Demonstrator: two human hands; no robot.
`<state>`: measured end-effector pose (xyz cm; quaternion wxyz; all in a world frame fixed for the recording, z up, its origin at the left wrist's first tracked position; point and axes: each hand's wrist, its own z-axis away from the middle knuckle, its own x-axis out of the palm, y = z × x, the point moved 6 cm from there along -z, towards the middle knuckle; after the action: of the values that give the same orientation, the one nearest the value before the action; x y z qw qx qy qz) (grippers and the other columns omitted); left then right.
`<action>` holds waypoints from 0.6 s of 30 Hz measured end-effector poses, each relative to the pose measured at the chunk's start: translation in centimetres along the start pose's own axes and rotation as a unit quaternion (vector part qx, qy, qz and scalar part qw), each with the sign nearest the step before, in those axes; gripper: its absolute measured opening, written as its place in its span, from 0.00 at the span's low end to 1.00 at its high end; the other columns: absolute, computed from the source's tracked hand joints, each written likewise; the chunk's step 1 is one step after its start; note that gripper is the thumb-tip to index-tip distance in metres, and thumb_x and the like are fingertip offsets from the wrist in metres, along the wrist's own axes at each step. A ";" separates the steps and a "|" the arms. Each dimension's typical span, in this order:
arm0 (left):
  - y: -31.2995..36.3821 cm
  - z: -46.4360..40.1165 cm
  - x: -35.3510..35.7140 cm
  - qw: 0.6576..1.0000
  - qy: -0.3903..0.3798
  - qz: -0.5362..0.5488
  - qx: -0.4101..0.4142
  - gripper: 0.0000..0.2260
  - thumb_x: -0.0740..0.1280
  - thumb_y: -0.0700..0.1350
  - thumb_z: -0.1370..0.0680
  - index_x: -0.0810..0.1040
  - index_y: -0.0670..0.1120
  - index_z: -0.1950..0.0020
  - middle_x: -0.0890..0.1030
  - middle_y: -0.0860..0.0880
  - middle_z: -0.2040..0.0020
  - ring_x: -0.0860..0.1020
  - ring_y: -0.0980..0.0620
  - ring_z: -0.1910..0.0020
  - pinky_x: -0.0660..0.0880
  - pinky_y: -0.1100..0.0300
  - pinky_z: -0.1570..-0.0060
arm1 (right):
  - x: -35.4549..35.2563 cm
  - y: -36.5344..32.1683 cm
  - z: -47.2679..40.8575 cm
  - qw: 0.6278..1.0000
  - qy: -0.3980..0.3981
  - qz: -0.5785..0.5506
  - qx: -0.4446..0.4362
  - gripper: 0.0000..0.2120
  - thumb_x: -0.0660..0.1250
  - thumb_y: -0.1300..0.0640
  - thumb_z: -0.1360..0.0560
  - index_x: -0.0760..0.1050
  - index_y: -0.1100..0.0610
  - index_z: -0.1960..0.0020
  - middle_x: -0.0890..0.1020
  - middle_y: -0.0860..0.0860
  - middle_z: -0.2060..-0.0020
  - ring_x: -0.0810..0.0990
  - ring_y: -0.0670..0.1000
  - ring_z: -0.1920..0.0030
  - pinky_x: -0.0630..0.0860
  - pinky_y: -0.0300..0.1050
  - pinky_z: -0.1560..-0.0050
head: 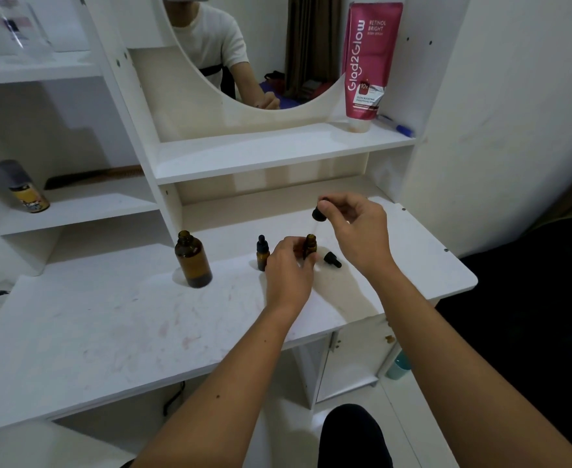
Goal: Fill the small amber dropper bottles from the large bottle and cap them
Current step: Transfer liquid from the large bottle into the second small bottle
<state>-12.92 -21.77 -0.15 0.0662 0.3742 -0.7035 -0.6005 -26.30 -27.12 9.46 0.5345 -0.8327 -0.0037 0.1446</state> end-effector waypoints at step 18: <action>0.0 0.0 -0.3 1.000 -0.006 0.006 -0.005 0.10 0.73 0.42 0.20 0.81 0.46 0.39 0.84 0.55 0.47 0.82 0.59 0.47 0.80 0.57 0.40 | 0.8 0.9 -0.3 0.999 -0.001 0.043 0.020 0.03 0.74 0.60 0.21 0.86 0.57 0.53 0.89 0.47 0.61 0.87 0.44 0.56 0.78 0.35 0.45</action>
<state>-12.73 -21.61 -0.06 0.0673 0.3661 -0.7031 -0.6058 -25.63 -27.66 8.63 0.5445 -0.8210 0.0348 0.1683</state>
